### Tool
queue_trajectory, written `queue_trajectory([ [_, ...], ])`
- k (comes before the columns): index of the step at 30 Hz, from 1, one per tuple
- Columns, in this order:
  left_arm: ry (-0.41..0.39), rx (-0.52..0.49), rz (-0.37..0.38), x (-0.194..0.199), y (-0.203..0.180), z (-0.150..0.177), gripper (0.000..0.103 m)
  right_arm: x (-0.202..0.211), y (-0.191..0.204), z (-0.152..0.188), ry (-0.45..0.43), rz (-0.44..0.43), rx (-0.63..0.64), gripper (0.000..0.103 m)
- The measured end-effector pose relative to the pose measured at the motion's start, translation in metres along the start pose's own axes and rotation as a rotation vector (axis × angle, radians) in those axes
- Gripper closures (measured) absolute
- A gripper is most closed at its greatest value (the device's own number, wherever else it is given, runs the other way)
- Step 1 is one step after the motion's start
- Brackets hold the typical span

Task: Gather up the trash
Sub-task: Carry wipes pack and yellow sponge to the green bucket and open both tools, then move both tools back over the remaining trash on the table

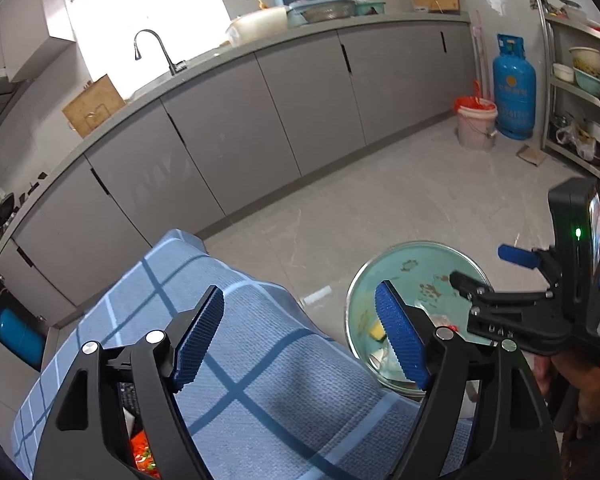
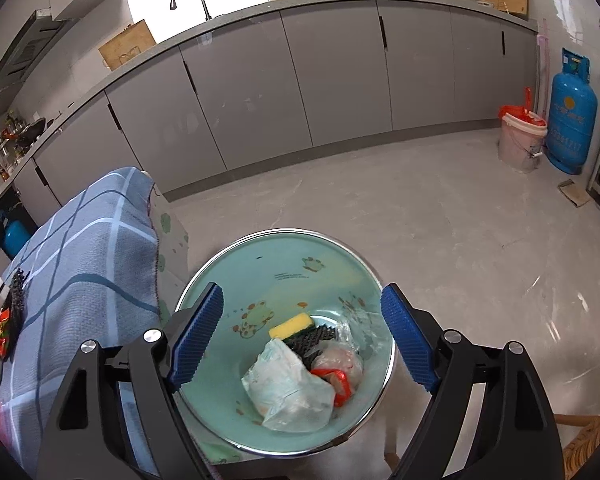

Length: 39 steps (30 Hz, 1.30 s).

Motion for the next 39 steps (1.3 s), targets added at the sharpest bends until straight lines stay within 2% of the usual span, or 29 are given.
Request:
queue_trajectory([
  [10, -0.054, 0.067, -0.056, 0.040, 0.043, -0.007, 0.020, 0.031, 0.036, -0.005, -0.022, -0.043, 0.024, 0.018],
  [18, -0.116, 0.130, -0.117, 0.089, 0.099, -0.006, 0.015, 0.064, 0.097, -0.004, -0.035, -0.118, 0.079, 0.017],
  [21, -0.129, 0.161, -0.174, 0.104, 0.130, 0.003, 0.014, 0.080, 0.126, -0.002, -0.046, -0.155, 0.114, 0.016],
  [25, -0.118, 0.227, -0.266, 0.120, 0.176, 0.027, 0.014, 0.101, 0.168, 0.004, -0.053, -0.204, 0.173, 0.014],
  [31, -0.066, 0.305, -0.388, 0.138, 0.235, 0.080, 0.014, 0.120, 0.228, 0.017, -0.039, -0.281, 0.266, 0.012],
  [39, 0.032, 0.394, -0.477, 0.154, 0.282, 0.159, 0.014, 0.133, 0.285, 0.038, -0.004, -0.349, 0.368, 0.012],
])
Point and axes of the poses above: each gripper's, at about its wrist camera, not at the fingertips, and x roughly against the way its jaws point, y to its left, z to its underside, the point moved 6 cm from there along -x, roughly the way its jaws point, and after that the axes turned 9 degrees about x, right-handed, at the moved point
